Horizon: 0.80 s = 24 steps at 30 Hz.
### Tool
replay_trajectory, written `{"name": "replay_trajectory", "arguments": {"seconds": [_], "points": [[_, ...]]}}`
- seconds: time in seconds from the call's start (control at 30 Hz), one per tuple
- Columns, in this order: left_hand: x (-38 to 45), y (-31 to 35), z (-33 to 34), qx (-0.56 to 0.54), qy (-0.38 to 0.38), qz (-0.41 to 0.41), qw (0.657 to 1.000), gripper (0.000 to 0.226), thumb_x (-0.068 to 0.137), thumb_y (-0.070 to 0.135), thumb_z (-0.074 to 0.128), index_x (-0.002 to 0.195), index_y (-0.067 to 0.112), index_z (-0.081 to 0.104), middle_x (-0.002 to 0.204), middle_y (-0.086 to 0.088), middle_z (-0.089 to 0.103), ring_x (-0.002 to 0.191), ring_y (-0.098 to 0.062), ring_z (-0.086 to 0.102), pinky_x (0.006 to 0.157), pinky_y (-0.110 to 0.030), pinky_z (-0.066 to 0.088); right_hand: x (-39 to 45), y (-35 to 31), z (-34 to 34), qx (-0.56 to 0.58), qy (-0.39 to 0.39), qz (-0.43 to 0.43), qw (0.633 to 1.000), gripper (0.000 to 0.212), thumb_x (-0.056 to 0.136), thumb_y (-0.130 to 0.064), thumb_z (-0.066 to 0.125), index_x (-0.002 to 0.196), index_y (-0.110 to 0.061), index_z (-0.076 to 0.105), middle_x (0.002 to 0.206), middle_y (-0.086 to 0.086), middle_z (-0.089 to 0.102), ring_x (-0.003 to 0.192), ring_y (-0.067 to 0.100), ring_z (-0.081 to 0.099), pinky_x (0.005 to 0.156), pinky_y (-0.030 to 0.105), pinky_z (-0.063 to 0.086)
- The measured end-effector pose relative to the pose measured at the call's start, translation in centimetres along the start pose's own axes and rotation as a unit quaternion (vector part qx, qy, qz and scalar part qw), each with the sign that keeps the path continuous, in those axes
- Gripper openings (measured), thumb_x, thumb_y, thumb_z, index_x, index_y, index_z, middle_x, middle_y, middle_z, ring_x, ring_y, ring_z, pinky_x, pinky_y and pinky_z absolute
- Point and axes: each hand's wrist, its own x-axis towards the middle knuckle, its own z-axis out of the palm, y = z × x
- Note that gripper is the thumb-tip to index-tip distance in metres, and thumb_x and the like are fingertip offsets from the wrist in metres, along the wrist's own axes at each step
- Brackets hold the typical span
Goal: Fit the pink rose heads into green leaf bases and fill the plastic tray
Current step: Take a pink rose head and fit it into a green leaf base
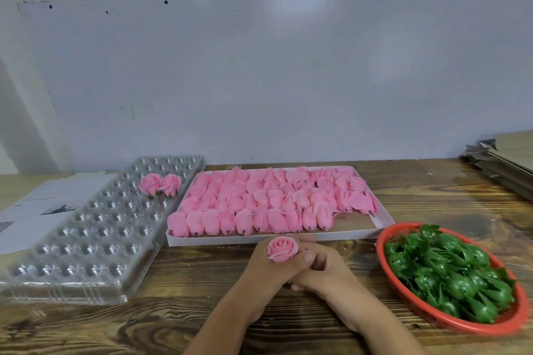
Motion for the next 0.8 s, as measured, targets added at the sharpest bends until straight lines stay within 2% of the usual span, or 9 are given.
{"name": "replay_trajectory", "arguments": {"seconds": [0.1,0.2,0.3,0.4,0.5,0.6,0.7,0.8], "points": [[-0.03,0.14,-0.02,-0.008,-0.007,-0.014,1.000,0.029,0.077,0.042,0.080,0.102,0.027,0.080,0.118,0.003,0.075,0.113,-0.014,0.069,0.087,-0.021,0.054,0.02,0.04,-0.02,0.021,-0.015,-0.005,1.000,0.037,0.075,-0.002,0.065,0.109,-0.012,0.075,0.099,0.036,0.063,0.091,0.030,0.056,0.086,0.043,0.048],[0.03,0.01,-0.14,0.005,-0.017,-0.025,1.000,0.032,0.080,0.044,0.078,0.107,0.027,0.079,0.117,0.002,0.075,0.111,-0.015,0.070,0.087,-0.025,0.057,0.13,0.16,-0.08,0.041,-0.020,0.000,0.999,0.033,0.072,0.000,0.064,0.103,-0.005,0.075,0.086,0.022,0.059,0.083,0.028,0.049,0.079,0.037,0.044],[-0.02,0.10,-0.28,0.016,-0.022,-0.033,0.999,0.032,0.082,0.044,0.076,0.109,0.026,0.079,0.119,0.003,0.074,0.114,-0.014,0.068,0.090,-0.023,0.055,0.16,0.02,-0.13,0.040,-0.022,0.006,0.999,0.032,0.071,0.000,0.063,0.100,-0.006,0.075,0.080,0.016,0.056,0.079,0.025,0.048,0.073,0.031,0.044],[-0.11,0.28,-0.34,0.028,-0.032,-0.035,0.998,0.029,0.085,0.044,0.073,0.107,0.028,0.079,0.119,0.006,0.074,0.114,-0.011,0.067,0.091,-0.020,0.053,0.17,-0.06,-0.19,0.038,-0.026,0.014,0.999,0.038,0.072,0.003,0.061,0.106,-0.008,0.075,0.083,0.018,0.058,0.080,0.025,0.048,0.075,0.034,0.042],[-0.30,0.53,-0.13,0.053,-0.042,-0.023,0.997,0.021,0.089,0.047,0.067,0.095,0.031,0.080,0.105,0.006,0.076,0.104,-0.009,0.069,0.085,-0.018,0.054,0.12,-0.06,-0.14,0.048,-0.019,0.021,0.998,0.044,0.075,0.009,0.058,0.112,-0.012,0.074,0.093,0.021,0.064,0.085,0.024,0.053,0.079,0.035,0.045],[-0.31,0.40,-0.01,0.049,-0.023,-0.008,0.999,0.036,0.087,0.058,0.068,0.096,0.025,0.081,0.109,0.000,0.076,0.110,-0.011,0.069,0.086,-0.017,0.054,0.01,-0.14,0.01,0.049,-0.006,0.031,0.998,0.043,0.085,0.010,0.059,0.114,-0.018,0.074,0.103,0.023,0.069,0.094,0.023,0.061,0.086,0.035,0.051],[-0.10,0.05,0.09,0.015,0.004,-0.019,1.000,0.062,0.072,0.076,0.073,0.111,0.029,0.077,0.111,-0.005,0.076,0.110,-0.016,0.070,0.088,-0.023,0.055,-0.05,-0.19,0.11,0.061,0.015,0.044,0.997,0.033,0.089,0.001,0.065,0.114,-0.018,0.073,0.116,0.025,0.067,0.104,0.025,0.065,0.090,0.036,0.054],[0.10,-0.11,0.12,-0.006,0.005,-0.028,1.000,0.060,0.067,0.080,0.074,0.111,0.039,0.074,0.114,-0.005,0.075,0.114,-0.019,0.069,0.098,-0.036,0.055,0.01,-0.32,0.11,0.083,0.028,0.049,0.995,0.027,0.088,-0.004,0.069,0.114,-0.011,0.073,0.117,0.025,0.068,0.106,0.028,0.066,0.092,0.037,0.055]]}}
